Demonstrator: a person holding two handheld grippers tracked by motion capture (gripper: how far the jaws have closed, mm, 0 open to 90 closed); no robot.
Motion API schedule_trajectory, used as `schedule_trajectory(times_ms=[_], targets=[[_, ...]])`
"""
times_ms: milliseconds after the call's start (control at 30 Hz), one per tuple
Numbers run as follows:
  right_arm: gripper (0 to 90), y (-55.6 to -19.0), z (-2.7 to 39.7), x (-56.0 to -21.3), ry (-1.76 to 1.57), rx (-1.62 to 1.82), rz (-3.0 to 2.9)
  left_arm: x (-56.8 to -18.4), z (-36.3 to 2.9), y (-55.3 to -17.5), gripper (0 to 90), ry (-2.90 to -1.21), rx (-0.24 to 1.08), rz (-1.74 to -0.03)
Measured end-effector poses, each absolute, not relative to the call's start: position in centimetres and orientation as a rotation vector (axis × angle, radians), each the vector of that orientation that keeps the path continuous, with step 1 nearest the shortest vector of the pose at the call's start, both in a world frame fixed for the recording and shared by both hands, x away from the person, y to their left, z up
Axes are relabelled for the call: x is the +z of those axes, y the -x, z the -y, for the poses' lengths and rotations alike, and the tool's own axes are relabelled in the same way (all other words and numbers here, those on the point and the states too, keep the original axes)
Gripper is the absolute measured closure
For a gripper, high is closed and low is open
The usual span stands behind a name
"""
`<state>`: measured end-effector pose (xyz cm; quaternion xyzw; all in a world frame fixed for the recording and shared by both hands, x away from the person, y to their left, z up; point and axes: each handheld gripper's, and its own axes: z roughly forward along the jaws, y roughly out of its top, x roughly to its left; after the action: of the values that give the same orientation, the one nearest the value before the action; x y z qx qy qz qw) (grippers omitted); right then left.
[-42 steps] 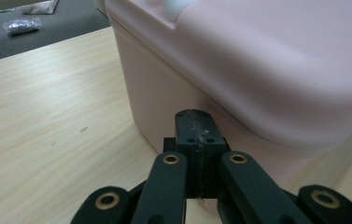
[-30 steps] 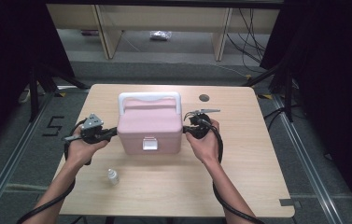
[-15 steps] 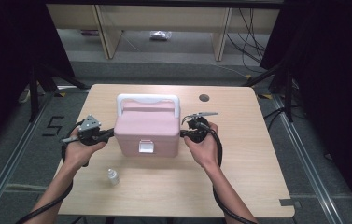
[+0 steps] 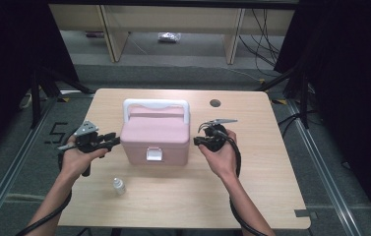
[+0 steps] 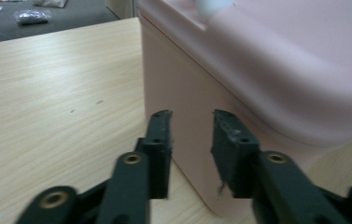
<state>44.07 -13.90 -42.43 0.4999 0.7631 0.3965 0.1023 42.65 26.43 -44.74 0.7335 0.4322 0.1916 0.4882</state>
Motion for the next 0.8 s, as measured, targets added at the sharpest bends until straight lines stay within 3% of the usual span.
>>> schedule_trajectory(times_ms=[167, 267, 800], targets=[[71.4, -43.3, 16.4, -42.0, -1.5, 1.195, -2.181, -43.2, -27.6, -42.3, 43.6, -1.602, 0.417, -1.104], [67.9, -43.1, 17.0, -42.2, -1.507, 1.202, -2.175, -42.3, -27.3, -42.2, 40.2, -1.581, 0.44, -1.114], [63.0, -42.0, 17.5, -41.6, -1.499, 1.255, -2.118, -39.6, -25.8, -44.3, 42.6, -1.512, 0.41, -1.112]])
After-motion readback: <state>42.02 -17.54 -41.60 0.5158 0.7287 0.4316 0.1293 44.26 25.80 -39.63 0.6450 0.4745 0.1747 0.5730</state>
